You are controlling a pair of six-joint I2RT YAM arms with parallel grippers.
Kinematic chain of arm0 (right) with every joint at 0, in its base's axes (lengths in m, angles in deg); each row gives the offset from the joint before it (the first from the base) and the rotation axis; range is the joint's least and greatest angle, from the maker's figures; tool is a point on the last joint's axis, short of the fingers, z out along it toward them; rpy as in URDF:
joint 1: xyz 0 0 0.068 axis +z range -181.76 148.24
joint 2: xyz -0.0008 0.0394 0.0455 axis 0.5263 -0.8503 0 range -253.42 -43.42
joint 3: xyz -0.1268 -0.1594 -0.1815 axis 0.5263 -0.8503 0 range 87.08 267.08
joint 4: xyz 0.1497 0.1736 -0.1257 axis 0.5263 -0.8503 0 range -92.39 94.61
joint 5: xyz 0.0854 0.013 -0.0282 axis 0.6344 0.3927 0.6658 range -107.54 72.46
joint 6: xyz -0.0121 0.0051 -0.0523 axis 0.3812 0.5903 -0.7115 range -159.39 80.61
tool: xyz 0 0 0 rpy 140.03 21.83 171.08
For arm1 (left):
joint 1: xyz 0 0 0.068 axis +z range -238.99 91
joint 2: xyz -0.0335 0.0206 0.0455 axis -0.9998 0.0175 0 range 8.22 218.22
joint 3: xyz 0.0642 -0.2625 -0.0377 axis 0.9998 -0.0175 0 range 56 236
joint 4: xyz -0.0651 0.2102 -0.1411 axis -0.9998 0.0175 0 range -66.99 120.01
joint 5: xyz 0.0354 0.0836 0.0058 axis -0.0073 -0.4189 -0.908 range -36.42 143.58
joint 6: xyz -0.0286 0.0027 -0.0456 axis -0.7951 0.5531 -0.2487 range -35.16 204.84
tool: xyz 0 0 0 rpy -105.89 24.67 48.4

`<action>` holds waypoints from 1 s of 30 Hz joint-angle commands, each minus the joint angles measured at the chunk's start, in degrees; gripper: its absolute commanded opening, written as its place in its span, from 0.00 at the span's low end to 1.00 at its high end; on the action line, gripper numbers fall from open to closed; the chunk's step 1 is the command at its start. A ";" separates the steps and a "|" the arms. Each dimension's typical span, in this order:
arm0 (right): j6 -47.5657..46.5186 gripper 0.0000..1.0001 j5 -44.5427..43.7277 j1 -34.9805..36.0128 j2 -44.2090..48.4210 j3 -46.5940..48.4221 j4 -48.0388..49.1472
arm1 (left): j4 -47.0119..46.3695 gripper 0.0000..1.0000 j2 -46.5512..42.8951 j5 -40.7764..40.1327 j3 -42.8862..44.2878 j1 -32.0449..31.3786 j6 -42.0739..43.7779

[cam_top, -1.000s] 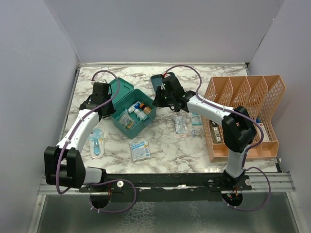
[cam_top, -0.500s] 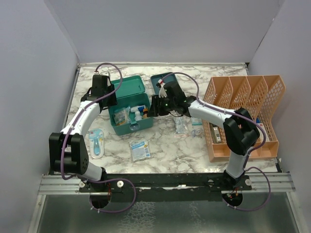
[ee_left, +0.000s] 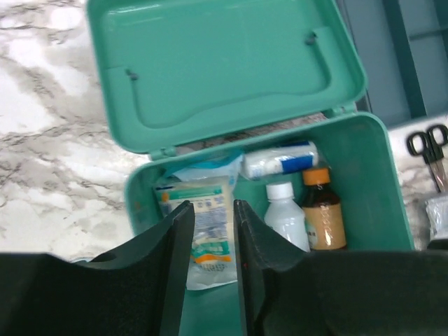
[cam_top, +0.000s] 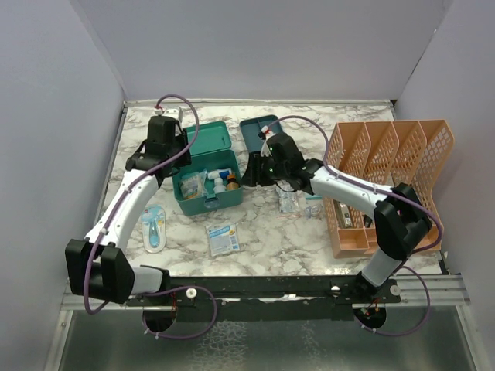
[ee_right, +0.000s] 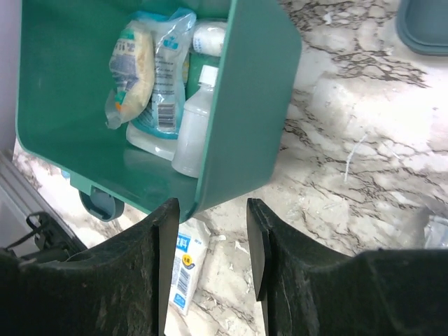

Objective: Organize the medicine kit

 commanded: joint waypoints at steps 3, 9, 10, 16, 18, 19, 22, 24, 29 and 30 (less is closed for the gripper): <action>4.02 0.41 -10.29 0.34 3.75 -3.77 2.49 | 2.08 0.23 3.70 -5.07 -1.53 -5.88 -3.59; 4.74 0.39 -12.51 0.34 4.53 -5.57 0.36 | 2.40 0.11 9.40 -11.69 -3.11 -6.29 -7.08; 4.92 0.39 -12.71 0.34 4.74 -5.85 0.18 | 2.55 0.11 10.12 -12.10 -3.36 -6.30 -7.30; 5.80 0.39 -12.95 0.34 4.60 -7.02 -0.57 | 0.53 0.07 14.35 -7.79 -4.89 -6.31 -7.59; 5.87 0.39 -12.91 0.34 4.41 -6.98 -1.04 | -1.33 0.09 14.91 -2.98 -5.31 -6.36 -7.71; 5.95 0.38 -13.06 0.30 4.38 -7.01 -1.34 | -1.75 0.13 15.24 -1.22 -5.39 -6.33 -7.92; 6.28 0.38 -13.68 0.34 3.98 -6.55 -2.48 | -3.46 0.16 16.86 0.85 -6.39 -6.31 -8.30; 6.23 0.39 -14.08 0.32 3.74 -6.21 -3.00 | -4.23 0.16 17.98 0.58 -6.73 -6.37 -8.18; 6.16 0.38 -14.49 0.34 3.28 -6.22 -3.73 | -5.32 0.22 19.52 0.65 -6.32 -6.33 -8.87; 6.03 0.38 -14.39 0.34 3.22 -6.23 -3.72 | -5.34 0.23 19.68 -0.04 -6.36 -6.33 -8.96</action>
